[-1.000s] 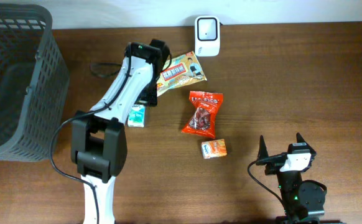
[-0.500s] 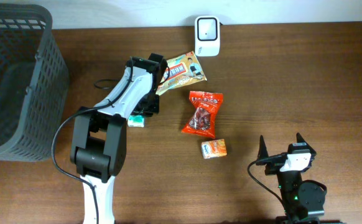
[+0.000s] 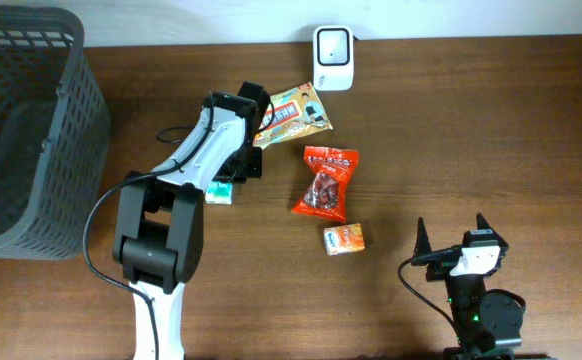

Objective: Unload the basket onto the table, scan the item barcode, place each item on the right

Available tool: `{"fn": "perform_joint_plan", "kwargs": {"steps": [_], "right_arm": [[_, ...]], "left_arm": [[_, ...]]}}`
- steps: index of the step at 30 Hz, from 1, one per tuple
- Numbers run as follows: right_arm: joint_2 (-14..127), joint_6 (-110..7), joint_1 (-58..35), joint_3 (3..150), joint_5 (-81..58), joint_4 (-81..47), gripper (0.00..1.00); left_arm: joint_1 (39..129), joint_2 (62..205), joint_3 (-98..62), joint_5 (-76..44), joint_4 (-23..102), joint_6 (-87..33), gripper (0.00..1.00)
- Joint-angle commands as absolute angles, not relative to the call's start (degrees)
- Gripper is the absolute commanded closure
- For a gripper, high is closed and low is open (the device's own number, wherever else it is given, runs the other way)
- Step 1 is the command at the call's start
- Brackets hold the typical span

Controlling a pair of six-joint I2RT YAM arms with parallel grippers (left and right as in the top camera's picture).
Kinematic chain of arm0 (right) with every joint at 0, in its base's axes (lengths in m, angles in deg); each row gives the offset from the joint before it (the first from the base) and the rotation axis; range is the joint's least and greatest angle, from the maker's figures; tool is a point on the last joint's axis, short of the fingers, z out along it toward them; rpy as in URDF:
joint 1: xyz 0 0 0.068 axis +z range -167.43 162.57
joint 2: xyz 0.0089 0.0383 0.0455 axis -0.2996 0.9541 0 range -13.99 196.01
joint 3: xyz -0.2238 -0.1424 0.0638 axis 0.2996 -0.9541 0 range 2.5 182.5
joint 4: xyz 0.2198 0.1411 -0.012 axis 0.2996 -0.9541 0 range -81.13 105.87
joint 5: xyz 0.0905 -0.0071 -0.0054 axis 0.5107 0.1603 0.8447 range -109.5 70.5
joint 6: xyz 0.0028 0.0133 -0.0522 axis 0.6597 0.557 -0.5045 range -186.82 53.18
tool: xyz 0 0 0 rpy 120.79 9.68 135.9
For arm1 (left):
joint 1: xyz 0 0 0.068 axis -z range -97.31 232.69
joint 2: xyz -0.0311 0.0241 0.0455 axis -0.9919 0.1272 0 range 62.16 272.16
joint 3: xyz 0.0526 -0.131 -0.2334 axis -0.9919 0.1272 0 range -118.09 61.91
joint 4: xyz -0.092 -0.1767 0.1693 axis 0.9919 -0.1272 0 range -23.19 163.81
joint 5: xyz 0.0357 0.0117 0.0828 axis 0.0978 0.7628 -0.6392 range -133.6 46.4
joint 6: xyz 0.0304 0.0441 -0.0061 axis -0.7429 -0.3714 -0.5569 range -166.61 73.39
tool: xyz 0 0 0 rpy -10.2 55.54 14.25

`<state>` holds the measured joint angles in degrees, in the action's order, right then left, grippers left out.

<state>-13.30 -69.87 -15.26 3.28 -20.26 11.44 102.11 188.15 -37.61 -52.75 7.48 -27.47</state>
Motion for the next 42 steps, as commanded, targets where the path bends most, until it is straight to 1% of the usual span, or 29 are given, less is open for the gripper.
{"fn": "perform_joint_plan", "kwargs": {"steps": [1,11,15,20,27,32,36,38,42], "right_arm": [[-13.63,-69.83,-15.58,2.82,-20.54,11.23,0.02],[-13.63,-69.83,-15.58,2.82,-20.54,11.23,0.02],[-13.63,-69.83,-15.58,2.82,-20.54,11.23,0.02],[-13.63,-69.83,-15.58,2.82,-20.54,11.23,0.02],[-13.63,-69.83,-15.58,2.82,-20.54,11.23,0.02],[-13.63,-69.83,-15.58,2.82,-20.54,11.23,0.02],[-13.63,-69.83,-15.58,2.82,-20.54,11.23,0.02],[-13.63,-69.83,-15.58,2.82,-20.54,11.23,0.02],[-13.63,-69.83,-15.58,2.82,-20.54,11.23,0.02]], "left_arm": [[101.68,187.5,-37.37,-53.93,7.57,-27.3,1.0],[101.26,187.56,-34.81,-53.88,8.05,-26.73,1.0],[101.26,187.56,-31.16,-52.77,11.66,-26.73,1.0],[101.26,187.56,-26.31,-45.56,17.73,-26.95,1.0],[101.28,187.61,-22.51,-45.4,21.19,-27.23,1.0],[101.26,186.47,-27.01,-43.79,16.75,-28.46,1.0],[100.26,184.33,-35.08,-43.98,9.14,-28.44,1.0],[98.09,182.58,-40.43,-44.24,4.51,-28.39,1.0],[93.44,180.22,-44.41,-50.63,0.84,-27.76,1.0]]}}
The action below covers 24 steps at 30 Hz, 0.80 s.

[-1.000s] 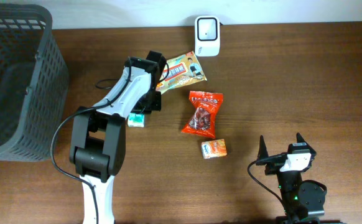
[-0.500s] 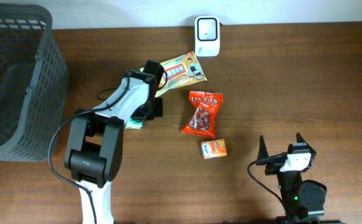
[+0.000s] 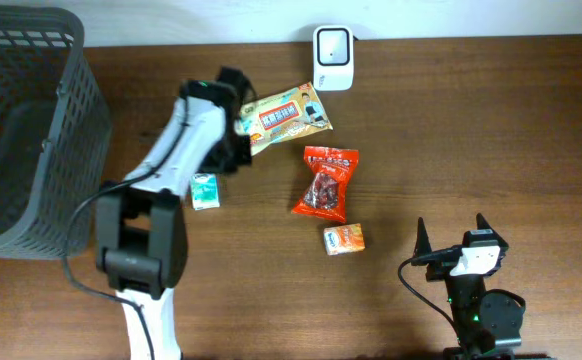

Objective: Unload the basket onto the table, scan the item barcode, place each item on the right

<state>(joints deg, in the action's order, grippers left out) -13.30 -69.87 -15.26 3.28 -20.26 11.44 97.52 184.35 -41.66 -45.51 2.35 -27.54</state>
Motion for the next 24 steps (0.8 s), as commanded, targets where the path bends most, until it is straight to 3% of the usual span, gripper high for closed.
{"fn": "perform_joint_plan", "kwargs": {"steps": [1,2,6,9,12,16,19,22,23,24], "right_arm": [[-13.63,-69.83,-15.58,2.82,-20.54,11.23,0.02],[-13.63,-69.83,-15.58,2.82,-20.54,11.23,0.02],[-13.63,-69.83,-15.58,2.82,-20.54,11.23,0.02],[-13.63,-69.83,-15.58,2.82,-20.54,11.23,0.02],[-13.63,-69.83,-15.58,2.82,-20.54,11.23,0.02],[-13.63,-69.83,-15.58,2.82,-20.54,11.23,0.02],[-13.63,-69.83,-15.58,2.82,-20.54,11.23,0.02],[-13.63,-69.83,-15.58,2.82,-20.54,11.23,0.02],[-13.63,-69.83,-15.58,2.82,-20.56,11.23,0.02],[-13.63,-69.83,-15.58,2.82,-20.56,11.23,0.02]], "left_arm": [[92.21,180.13,-44.39,-51.02,0.29,-27.56,1.0],[91.05,180.22,-43.84,-51.26,-0.45,-27.56,0.91],[89.06,180.26,-38.99,-52.4,0.95,-26.69,0.76],[88.91,180.26,-34.35,-51.61,3.64,-26.69,0.75],[88.91,180.26,-28.74,-48.42,7.7,-26.69,0.84],[88.91,180.26,-22.68,-48.31,12.25,-26.67,0.87],[88.91,180.26,-19.95,-45.88,14.78,-26.73,0.64],[88.91,180.26,-19.75,-43.17,15.96,-26.95,0.51],[88.91,180.26,-19.75,-42.74,16.18,-26.97,0.57],[88.91,180.26,-19.75,-42.41,16.4,-26.95,0.73]]}}
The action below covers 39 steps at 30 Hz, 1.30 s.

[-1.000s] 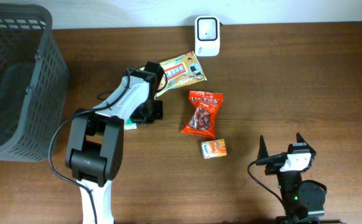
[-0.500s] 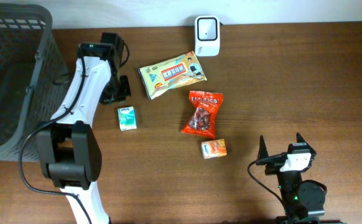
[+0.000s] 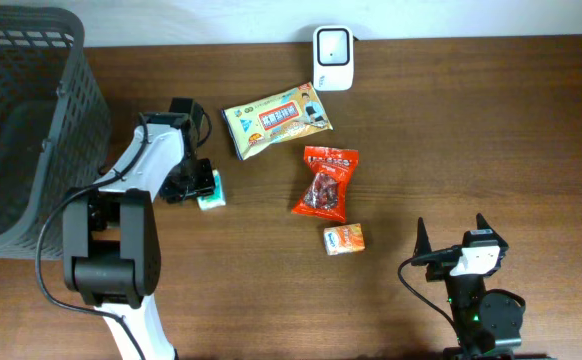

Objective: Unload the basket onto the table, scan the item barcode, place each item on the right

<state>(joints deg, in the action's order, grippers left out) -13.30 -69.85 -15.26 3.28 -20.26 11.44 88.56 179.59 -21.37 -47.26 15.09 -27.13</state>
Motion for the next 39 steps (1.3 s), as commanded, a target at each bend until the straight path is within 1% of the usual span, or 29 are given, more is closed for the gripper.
{"fn": "perform_joint_plan", "kwargs": {"steps": [1,2,3,8,13,15,17,23,25,26,27,28,29,30,31,33,35,39], "right_arm": [[-13.63,-69.83,-15.58,2.82,-20.54,11.23,0.02],[-13.63,-69.83,-15.58,2.82,-20.56,11.23,0.02],[-13.63,-69.83,-15.58,2.82,-20.56,11.23,0.02],[-13.63,-69.83,-15.58,2.82,-20.54,11.23,0.02],[-13.63,-69.83,-15.58,2.82,-20.54,11.23,0.02],[-13.63,-69.83,-15.58,2.82,-20.54,11.23,0.02],[-13.63,-69.83,-15.58,2.82,-20.56,11.23,0.02],[-13.63,-69.83,-15.58,2.82,-20.54,11.23,0.02],[-13.63,-69.83,-15.58,2.82,-20.54,11.23,0.02],[-13.63,-69.83,-15.58,2.82,-20.54,11.23,0.02],[-13.63,-69.83,-15.58,2.82,-20.54,11.23,0.02],[-13.63,-69.83,-15.58,2.82,-20.54,11.23,0.02],[-13.63,-69.83,-15.58,2.82,-20.56,11.23,0.02],[-13.63,-69.83,-15.58,2.82,-20.56,11.23,0.02],[-13.63,-69.83,-15.58,2.82,-20.54,11.23,0.02],[-13.63,-69.83,-15.58,2.82,-20.56,11.23,0.02],[-13.63,-69.83,-15.58,2.82,-20.54,11.23,0.02],[-13.63,-69.83,-15.58,2.82,-20.56,11.23,0.02]], "left_arm": [[88.91,180.26,-19.75,-42.23,16.58,-26.95,0.85],[88.91,180.26,-19.75,-42.23,16.66,-26.95,0.95],[88.91,180.26,-19.78,-42.23,16.79,-26.95,1.0],[88.91,180.18,-21.55,-42.26,15.96,-26.97,1.0],[89.11,180.09,-30.79,-42.58,11.5,-30.21,1.0],[89.81,180.09,-34.27,-44.59,10.26,-30.43,1.0],[91.56,180.09,-37.15,-50.36,10.08,-30.45,1.0],[100.47,180.15,-38.27,-77.47,10.08,-30.45,1.0],[102.83,180.15,-38.27,-82.06,10.06,-30.38,1.0],[103.47,180.15,-38.27,-82.36,10.02,-30.34,1.0],[103.88,180.18,-38.27,-81.66,9.3,-28.41,0.89],[103.77,180.2,-38.27,-80.24,8.34,-26.29,0.83],[102.99,180.2,-38.27,-76.92,7.31,-24.76,0.72],[101.46,180.22,-38.22,-71.46,7.07,-24.57,0.65],[100.17,180.22,-38.22,-67.78,7.11,-24.57,0.62],[97.11,180.22,-38.2,-61.38,7.11,-24.61,0.62],[93.92,180.22,-37.74,-57.23,6.72,-25.79,0.65],[92.37,180.24,-35.36,-56.66,5.82,-25.9,0.66]]}}
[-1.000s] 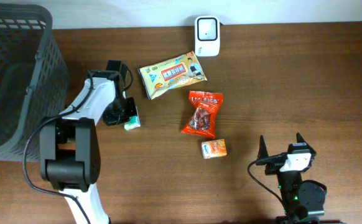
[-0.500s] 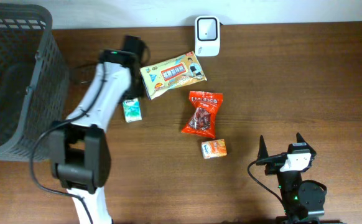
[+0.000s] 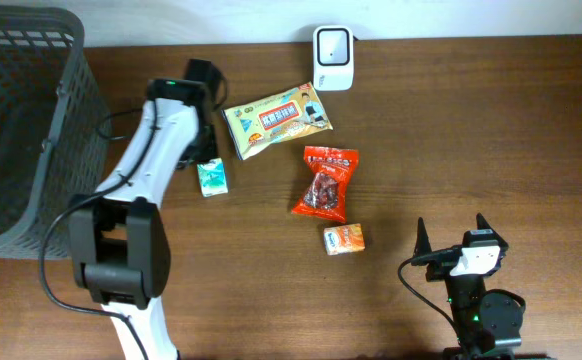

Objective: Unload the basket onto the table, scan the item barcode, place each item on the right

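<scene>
A small green and white box (image 3: 211, 179) lies flat on the table, left of centre. My left gripper (image 3: 200, 150) hangs just behind the box, pointing down. Its fingers are hidden under the wrist, so open or shut does not show. The white barcode scanner (image 3: 332, 44) stands at the back edge. A yellow snack packet (image 3: 276, 117), a red packet (image 3: 326, 182) and a small orange packet (image 3: 343, 238) lie between them. My right gripper (image 3: 453, 240) rests at the front right, open and holding nothing.
A tall dark mesh basket (image 3: 26, 130) fills the left end of the table. The left arm's links (image 3: 136, 190) run from the front toward the box. The wall lies just behind the scanner.
My left wrist has moved from the box's left side to farther back and slightly right. The green box now lies a little farther back and straighter. The right arm has not moved.
My left gripper was over the left end of the yellow packet, the green box beside it. Then it stood farther left, the packet uncovered. Then it was low at the box's left side. Now it is just behind the box, which has shifted slightly each time.
</scene>
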Available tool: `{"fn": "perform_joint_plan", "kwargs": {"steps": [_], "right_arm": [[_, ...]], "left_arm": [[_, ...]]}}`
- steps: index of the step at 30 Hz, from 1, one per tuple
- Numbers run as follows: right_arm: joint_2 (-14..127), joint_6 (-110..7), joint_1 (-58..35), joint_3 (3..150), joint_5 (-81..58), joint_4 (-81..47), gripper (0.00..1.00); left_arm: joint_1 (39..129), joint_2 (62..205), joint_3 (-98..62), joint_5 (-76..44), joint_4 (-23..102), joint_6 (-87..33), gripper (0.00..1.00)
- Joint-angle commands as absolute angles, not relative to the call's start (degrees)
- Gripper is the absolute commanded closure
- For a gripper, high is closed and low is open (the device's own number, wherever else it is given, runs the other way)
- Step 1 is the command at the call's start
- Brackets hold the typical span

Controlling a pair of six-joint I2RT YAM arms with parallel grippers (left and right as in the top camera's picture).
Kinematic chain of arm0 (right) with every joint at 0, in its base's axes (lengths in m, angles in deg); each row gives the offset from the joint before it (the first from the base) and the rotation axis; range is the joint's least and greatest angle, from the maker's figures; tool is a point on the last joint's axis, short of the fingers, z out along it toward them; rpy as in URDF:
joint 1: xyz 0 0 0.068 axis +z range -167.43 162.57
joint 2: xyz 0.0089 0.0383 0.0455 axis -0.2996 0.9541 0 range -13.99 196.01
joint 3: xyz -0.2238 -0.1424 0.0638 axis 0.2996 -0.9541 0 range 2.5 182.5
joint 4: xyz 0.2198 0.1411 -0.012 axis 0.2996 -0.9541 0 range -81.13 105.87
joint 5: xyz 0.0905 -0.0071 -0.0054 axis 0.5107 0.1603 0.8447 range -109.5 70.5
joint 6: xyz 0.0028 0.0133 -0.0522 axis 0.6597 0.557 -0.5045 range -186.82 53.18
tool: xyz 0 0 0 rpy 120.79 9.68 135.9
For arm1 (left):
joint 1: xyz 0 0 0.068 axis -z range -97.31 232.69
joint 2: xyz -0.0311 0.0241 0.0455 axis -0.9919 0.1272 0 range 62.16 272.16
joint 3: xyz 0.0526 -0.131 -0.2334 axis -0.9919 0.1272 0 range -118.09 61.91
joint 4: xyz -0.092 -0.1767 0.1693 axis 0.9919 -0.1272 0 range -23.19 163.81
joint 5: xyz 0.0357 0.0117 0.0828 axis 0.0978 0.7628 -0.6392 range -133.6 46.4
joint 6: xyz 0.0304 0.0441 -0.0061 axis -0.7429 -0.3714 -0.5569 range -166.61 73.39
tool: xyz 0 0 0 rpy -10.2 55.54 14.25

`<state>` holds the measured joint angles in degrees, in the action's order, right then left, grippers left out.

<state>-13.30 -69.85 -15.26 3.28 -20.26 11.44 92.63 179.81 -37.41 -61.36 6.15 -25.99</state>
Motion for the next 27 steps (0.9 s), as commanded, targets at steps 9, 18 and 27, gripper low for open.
{"fn": "perform_joint_plan", "kwargs": {"steps": [9,18,27], "right_arm": [[-13.63,-69.83,-15.58,2.82,-20.54,11.23,0.02],[-13.63,-69.83,-15.58,2.82,-20.56,11.23,0.02],[-13.63,-69.83,-15.58,2.82,-20.56,11.23,0.02]], "left_arm": [[92.76,180.33,-24.17,-47.59,18.06,-25.86,0.6],[92.74,180.42,-18.77,-47.85,27.9,-25.86,0.72],[92.76,180.42,-18.62,-47.85,29.43,-26.45,1.0]]}}
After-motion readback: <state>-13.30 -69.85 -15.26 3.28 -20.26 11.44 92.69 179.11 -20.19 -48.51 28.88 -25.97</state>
